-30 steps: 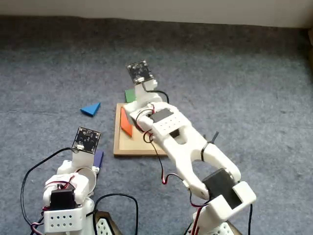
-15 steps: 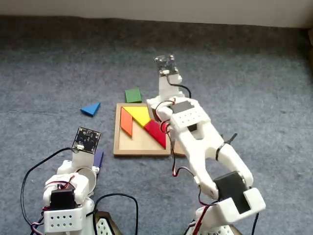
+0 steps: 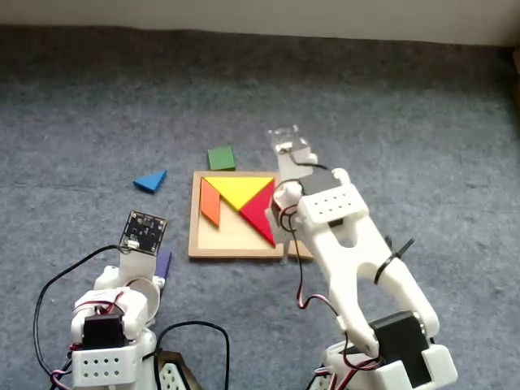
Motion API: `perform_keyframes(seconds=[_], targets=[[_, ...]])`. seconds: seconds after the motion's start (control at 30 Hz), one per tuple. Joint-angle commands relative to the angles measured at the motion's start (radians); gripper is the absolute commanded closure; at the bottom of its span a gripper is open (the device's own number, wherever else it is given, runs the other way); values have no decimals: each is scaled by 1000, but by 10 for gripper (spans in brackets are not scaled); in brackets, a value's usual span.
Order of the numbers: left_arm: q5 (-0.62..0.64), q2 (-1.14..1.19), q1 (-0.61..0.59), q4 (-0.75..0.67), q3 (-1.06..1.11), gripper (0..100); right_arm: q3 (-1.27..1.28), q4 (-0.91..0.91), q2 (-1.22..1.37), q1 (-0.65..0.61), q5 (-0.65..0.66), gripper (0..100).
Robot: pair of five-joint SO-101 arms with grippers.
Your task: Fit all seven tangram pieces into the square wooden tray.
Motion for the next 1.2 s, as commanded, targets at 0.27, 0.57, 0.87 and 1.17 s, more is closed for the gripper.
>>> perform_keyframes(seconds=[0.27,0.57,0.87,1.17], targets=[[3,-25,-4,5,19,994,160,-208,-38,15,63,764],[3,-25,-4,5,19,994,206,-242,-5,15,63,764],[3,-25,-4,5,19,994,131,-239,147,16,137,764],[3,-25,-4,5,19,994,125,-242,147,16,141,839]])
